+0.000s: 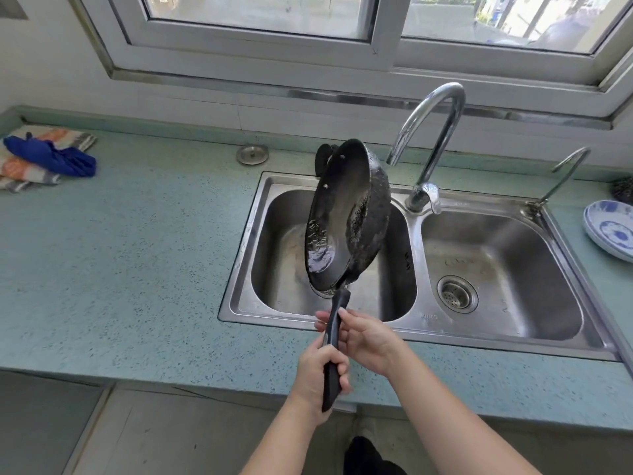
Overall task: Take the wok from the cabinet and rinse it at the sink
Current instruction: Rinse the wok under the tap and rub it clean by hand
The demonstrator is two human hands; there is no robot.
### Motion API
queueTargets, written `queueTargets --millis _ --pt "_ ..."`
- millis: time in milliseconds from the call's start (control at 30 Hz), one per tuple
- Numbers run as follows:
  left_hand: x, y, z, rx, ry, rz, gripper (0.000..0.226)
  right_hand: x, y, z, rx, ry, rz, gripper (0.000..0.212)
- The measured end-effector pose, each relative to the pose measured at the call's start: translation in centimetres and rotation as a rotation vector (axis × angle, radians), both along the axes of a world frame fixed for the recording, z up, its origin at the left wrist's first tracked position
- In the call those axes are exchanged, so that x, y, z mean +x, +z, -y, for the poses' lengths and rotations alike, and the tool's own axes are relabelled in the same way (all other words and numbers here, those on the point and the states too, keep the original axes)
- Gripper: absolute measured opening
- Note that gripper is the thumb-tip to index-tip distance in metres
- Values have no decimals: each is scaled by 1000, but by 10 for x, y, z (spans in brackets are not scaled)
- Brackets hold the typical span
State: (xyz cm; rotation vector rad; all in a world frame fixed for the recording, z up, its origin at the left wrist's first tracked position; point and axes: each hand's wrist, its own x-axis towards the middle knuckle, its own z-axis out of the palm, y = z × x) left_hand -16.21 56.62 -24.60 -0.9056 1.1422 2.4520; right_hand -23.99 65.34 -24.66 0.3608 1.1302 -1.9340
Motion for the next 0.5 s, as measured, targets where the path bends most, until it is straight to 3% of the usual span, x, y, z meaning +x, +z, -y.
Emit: queueTargets --millis 200,333,433,500 --pt "2 -2 7 196 7 -34 26 -3 2 9 11 -15 -14 17" --pt "2 -6 23 294 -172 0 23 -6 5 13 104 41 -91 14" --pt "1 -3 37 155 -307 54 19 -6 4 14 139 29 -100 8" --pt "-1 1 35 1 -281 64 20 -7 4 15 151 23 -101 6"
